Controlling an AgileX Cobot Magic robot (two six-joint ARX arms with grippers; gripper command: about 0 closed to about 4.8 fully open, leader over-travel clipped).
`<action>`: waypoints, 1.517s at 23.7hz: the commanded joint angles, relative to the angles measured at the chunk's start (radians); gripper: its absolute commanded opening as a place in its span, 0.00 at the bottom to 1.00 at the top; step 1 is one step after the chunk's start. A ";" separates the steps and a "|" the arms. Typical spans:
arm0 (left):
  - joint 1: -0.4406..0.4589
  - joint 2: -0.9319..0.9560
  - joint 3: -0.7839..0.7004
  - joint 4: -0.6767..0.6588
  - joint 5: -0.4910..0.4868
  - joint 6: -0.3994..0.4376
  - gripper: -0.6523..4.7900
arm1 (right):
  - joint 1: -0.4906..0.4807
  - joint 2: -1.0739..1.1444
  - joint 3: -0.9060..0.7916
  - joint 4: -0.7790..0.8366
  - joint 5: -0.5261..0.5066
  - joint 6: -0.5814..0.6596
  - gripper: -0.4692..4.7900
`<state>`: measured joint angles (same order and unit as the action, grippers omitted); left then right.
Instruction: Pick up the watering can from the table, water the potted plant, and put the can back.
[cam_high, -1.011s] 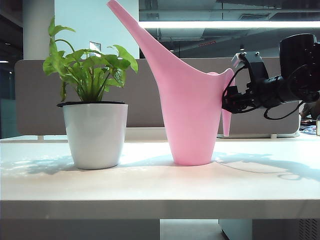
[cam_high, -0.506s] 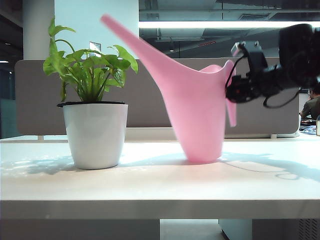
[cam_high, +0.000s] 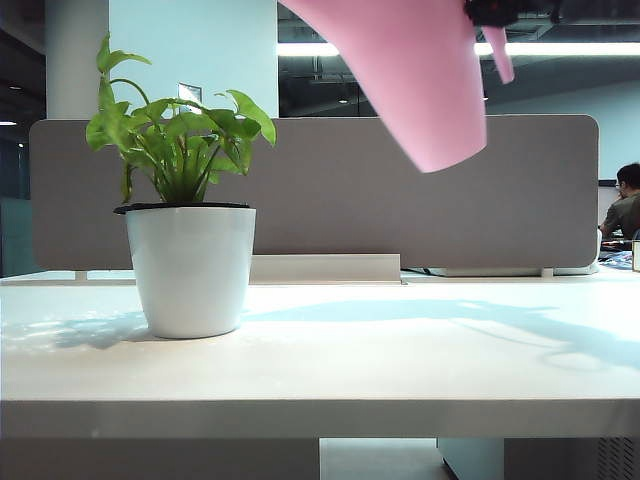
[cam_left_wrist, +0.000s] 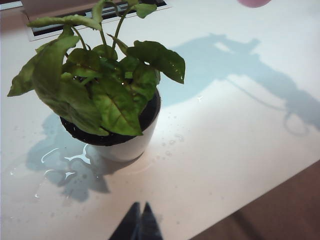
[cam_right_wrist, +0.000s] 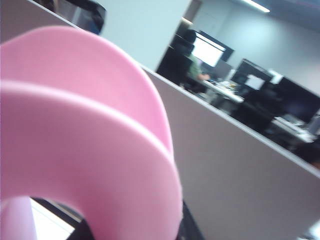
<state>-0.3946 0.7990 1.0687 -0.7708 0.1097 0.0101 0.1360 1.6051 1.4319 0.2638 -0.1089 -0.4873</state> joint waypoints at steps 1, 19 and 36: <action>0.000 -0.002 0.002 0.009 0.000 0.005 0.13 | 0.044 -0.023 0.154 -0.135 0.118 -0.158 0.08; 0.000 -0.002 0.002 0.008 0.000 0.005 0.13 | 0.219 0.006 0.225 -0.175 0.404 -0.631 0.08; 0.000 -0.002 0.002 0.008 0.000 0.005 0.13 | 0.182 0.027 0.063 -0.269 0.338 0.146 0.08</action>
<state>-0.3939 0.7990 1.0687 -0.7708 0.1089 0.0101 0.3195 1.6398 1.5330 -0.0841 0.2745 -0.4438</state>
